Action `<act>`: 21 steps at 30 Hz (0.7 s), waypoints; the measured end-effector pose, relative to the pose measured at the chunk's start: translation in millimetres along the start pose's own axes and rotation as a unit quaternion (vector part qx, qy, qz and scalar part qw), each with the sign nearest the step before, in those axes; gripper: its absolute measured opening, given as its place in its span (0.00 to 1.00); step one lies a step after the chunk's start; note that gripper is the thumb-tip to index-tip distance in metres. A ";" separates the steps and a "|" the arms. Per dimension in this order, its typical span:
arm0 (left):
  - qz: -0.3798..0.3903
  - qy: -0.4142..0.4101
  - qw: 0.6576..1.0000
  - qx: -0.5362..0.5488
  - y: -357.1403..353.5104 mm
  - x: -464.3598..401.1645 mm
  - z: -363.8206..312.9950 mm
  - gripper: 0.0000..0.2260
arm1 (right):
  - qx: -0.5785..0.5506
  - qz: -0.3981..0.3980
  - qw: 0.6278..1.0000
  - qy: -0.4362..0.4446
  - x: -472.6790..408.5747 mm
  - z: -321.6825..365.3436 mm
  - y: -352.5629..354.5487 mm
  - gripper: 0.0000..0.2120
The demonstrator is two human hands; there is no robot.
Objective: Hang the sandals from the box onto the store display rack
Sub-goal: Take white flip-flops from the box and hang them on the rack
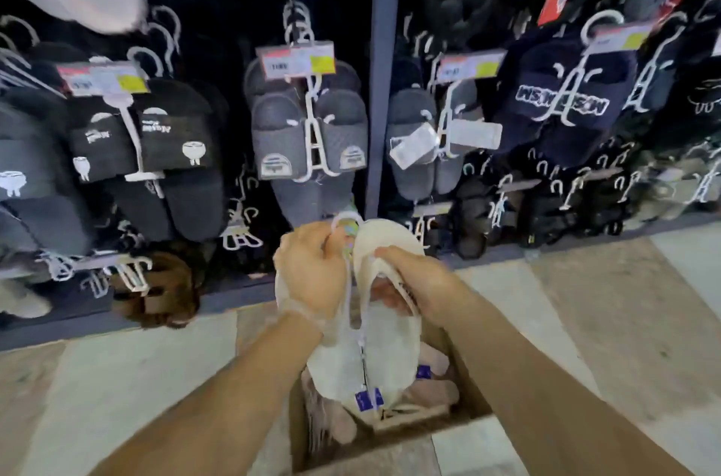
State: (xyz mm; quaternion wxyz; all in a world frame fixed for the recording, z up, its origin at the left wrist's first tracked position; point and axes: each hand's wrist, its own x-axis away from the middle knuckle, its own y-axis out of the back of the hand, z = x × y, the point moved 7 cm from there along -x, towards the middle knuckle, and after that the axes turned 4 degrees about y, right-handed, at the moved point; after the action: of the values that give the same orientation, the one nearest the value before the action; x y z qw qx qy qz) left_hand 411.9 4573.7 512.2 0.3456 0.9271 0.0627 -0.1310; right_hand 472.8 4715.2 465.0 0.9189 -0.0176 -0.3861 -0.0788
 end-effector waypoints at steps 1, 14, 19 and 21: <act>0.011 0.033 0.999 -0.011 -23.7 7.5 30.5 0.17 | 0.012 -0.011 1.000 -0.008 -24.1 -20.1 -0.3 0.16; 0.111 0.207 0.972 0.000 -290.3 133.0 345.7 0.17 | -0.036 -0.057 0.992 -0.109 -308.9 -315.7 -18.0 0.16; 0.113 0.266 0.954 0.075 -363.3 162.6 410.5 0.13 | 0.012 -0.029 0.995 -0.098 -378.9 -368.0 -8.6 0.03; 0.116 0.231 0.963 0.081 -384.0 163.1 422.0 0.14 | 0.021 -0.043 0.995 -0.092 -404.3 -382.4 -1.0 0.05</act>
State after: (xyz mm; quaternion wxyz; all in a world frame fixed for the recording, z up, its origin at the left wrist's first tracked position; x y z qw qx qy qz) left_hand 404.5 4589.8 -80.9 0.2587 0.9578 0.0226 0.1231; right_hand 464.2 4731.6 -91.2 0.8754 0.0108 -0.4710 -0.1081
